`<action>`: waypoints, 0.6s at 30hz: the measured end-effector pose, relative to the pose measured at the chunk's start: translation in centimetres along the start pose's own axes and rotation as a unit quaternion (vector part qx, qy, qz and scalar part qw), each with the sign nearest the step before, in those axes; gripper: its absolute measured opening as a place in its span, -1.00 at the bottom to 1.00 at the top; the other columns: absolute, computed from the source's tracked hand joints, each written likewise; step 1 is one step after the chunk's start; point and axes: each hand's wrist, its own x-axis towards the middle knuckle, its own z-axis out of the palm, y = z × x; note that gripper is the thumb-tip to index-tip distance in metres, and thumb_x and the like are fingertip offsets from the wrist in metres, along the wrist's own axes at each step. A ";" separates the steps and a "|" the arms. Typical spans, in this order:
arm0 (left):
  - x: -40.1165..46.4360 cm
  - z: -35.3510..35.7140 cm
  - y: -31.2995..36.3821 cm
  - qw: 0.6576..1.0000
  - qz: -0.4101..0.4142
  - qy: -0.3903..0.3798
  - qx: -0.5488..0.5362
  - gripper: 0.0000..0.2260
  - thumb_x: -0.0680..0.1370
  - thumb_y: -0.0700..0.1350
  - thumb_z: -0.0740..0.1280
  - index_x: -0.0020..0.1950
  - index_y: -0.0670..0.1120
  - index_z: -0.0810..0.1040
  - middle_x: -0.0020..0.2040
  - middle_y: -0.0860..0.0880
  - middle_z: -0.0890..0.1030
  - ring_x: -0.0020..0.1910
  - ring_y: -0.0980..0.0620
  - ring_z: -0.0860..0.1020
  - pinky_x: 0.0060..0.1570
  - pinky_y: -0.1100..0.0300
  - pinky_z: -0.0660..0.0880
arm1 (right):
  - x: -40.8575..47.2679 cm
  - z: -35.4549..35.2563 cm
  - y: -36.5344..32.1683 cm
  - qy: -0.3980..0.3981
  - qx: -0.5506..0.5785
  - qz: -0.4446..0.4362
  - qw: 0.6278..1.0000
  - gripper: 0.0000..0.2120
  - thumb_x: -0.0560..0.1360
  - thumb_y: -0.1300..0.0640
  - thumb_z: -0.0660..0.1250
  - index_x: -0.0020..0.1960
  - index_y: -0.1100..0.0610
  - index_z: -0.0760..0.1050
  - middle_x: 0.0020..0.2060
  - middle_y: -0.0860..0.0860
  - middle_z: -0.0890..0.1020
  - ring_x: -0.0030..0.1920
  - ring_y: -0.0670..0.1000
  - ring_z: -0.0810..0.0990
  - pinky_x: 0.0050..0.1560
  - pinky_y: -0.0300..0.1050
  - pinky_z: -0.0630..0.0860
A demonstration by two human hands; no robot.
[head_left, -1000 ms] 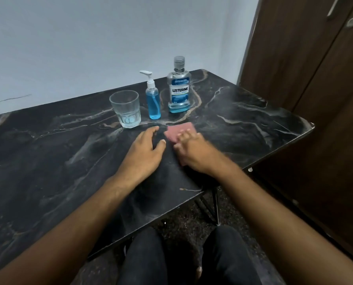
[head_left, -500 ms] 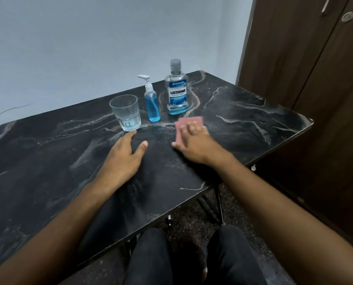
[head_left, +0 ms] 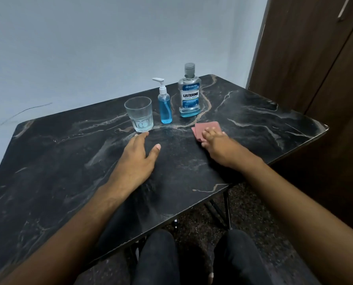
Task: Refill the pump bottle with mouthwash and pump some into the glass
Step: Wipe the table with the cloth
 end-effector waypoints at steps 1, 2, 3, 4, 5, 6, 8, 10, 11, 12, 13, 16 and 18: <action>-0.1 0.2 0.2 1.000 0.010 0.005 0.002 -0.45 0.68 0.11 0.24 0.61 -0.10 0.27 0.59 -0.05 0.33 0.58 0.01 0.27 0.52 0.15 0.17 | 0.9 -0.3 -0.4 -0.004 -0.010 0.017 1.000 -0.46 0.72 0.02 0.01 0.63 0.22 0.05 0.63 0.16 0.04 0.63 0.12 -0.04 0.58 0.10 -0.08; -0.2 0.4 0.5 1.000 0.020 0.010 0.003 -0.46 0.68 0.09 0.24 0.61 -0.12 0.29 0.59 -0.05 0.34 0.59 0.00 0.26 0.54 0.14 0.16 | 1.6 -0.2 -1.6 -0.011 -0.015 0.016 1.000 -0.45 0.72 0.01 0.00 0.63 0.23 0.02 0.63 0.19 0.01 0.63 0.14 -0.05 0.58 0.13 -0.10; -0.2 0.6 0.7 1.000 0.027 0.013 0.003 -0.47 0.68 0.08 0.25 0.60 -0.13 0.30 0.59 -0.07 0.34 0.60 -0.01 0.24 0.56 0.13 0.14 | 1.9 0.1 -3.3 -0.018 -0.016 -0.004 1.000 -0.44 0.72 0.00 -0.01 0.64 0.22 -0.01 0.63 0.20 -0.01 0.63 0.16 -0.07 0.57 0.15 -0.12; -0.2 0.8 0.9 0.999 0.030 0.015 0.003 -0.48 0.69 0.06 0.25 0.59 -0.15 0.31 0.58 -0.09 0.34 0.61 -0.02 0.23 0.58 0.11 0.12 | 1.8 0.7 -5.3 -0.025 -0.011 -0.040 0.999 -0.44 0.72 0.01 0.00 0.64 0.20 0.00 0.63 0.20 -0.01 0.63 0.17 -0.07 0.57 0.17 -0.12; -0.1 0.9 1.0 0.999 0.032 0.017 0.004 -0.49 0.69 0.04 0.25 0.58 -0.17 0.32 0.57 -0.11 0.36 0.62 -0.05 0.21 0.60 0.09 0.11 | 1.3 1.3 -7.5 -0.027 0.004 -0.090 0.996 -0.45 0.71 0.03 0.03 0.64 0.19 0.04 0.63 0.20 0.04 0.62 0.16 -0.04 0.58 0.19 -0.10; 0.0 0.9 1.1 0.999 0.034 0.018 0.004 -0.50 0.69 0.03 0.24 0.57 -0.18 0.34 0.57 -0.14 0.37 0.63 -0.08 0.19 0.61 0.07 0.10 | 0.2 1.9 -9.6 -0.020 0.025 -0.149 0.988 -0.48 0.69 0.08 0.09 0.62 0.21 0.13 0.61 0.19 0.13 0.61 0.16 0.03 0.58 0.19 -0.06; 0.0 0.7 1.4 0.999 0.036 0.022 -0.008 -0.52 0.70 0.02 0.23 0.56 -0.18 0.35 0.56 -0.15 0.38 0.65 -0.10 0.15 0.61 0.04 0.09 | -2.9 2.9 -13.0 0.013 0.040 -0.257 0.965 -0.54 0.64 0.18 0.18 0.52 0.26 0.33 0.52 0.21 0.33 0.57 0.17 0.14 0.55 0.15 0.03; 0.2 0.5 1.9 0.998 0.051 0.019 -0.020 -0.53 0.70 0.04 0.22 0.56 -0.16 0.36 0.55 -0.13 0.38 0.64 -0.10 0.17 0.61 -0.05 0.14 | -5.8 3.3 -13.7 0.017 0.052 -0.298 0.953 -0.59 0.67 0.14 0.19 0.48 0.26 0.41 0.49 0.22 0.39 0.58 0.14 0.09 0.56 0.05 0.02; 0.3 0.4 2.2 0.998 0.061 0.015 -0.022 -0.53 0.70 0.05 0.22 0.56 -0.15 0.36 0.54 -0.12 0.40 0.62 -0.10 0.22 0.60 -0.08 0.18 | -6.9 3.4 -13.0 0.009 0.067 -0.294 0.953 -0.58 0.69 0.10 0.17 0.50 0.23 0.39 0.52 0.20 0.36 0.60 0.11 0.04 0.58 0.04 -0.02; 0.5 0.4 2.5 0.997 0.070 0.011 -0.020 -0.52 0.69 0.05 0.23 0.55 -0.15 0.37 0.52 -0.11 0.41 0.60 -0.10 0.26 0.58 -0.09 0.21 | -7.9 3.3 -11.9 -0.003 0.072 -0.280 0.957 -0.55 0.70 0.06 0.14 0.55 0.19 0.32 0.57 0.16 0.27 0.62 0.06 -0.01 0.60 0.02 -0.07; 0.6 0.5 2.6 0.997 0.076 0.010 -0.014 -0.52 0.69 0.05 0.23 0.55 -0.16 0.37 0.51 -0.11 0.43 0.57 -0.09 0.30 0.57 -0.07 0.22 | -8.5 3.1 -10.4 -0.011 0.066 -0.257 0.964 -0.52 0.71 0.04 0.12 0.59 0.16 0.23 0.61 0.11 0.17 0.63 0.03 -0.05 0.61 -0.01 -0.13; 0.6 1.0 2.8 0.998 0.054 -0.015 -0.010 -0.49 0.69 0.11 0.21 0.59 -0.10 0.32 0.55 -0.09 0.40 0.56 -0.06 0.31 0.57 0.01 0.21 | -8.2 1.3 -4.5 -0.015 0.034 -0.131 0.991 -0.47 0.72 0.03 0.07 0.64 0.13 0.07 0.64 0.04 0.02 0.63 -0.02 -0.07 0.54 -0.14 -0.24; 0.0 1.8 2.8 0.998 0.032 -0.056 -0.011 -0.46 0.69 0.16 0.17 0.62 -0.03 0.26 0.60 -0.07 0.34 0.58 -0.05 0.29 0.56 0.00 0.23 | -6.8 -0.1 -1.0 -0.009 0.004 -0.027 1.000 -0.47 0.72 0.02 0.03 0.64 0.14 0.06 0.64 0.06 0.02 0.63 0.01 -0.05 0.57 -0.06 -0.15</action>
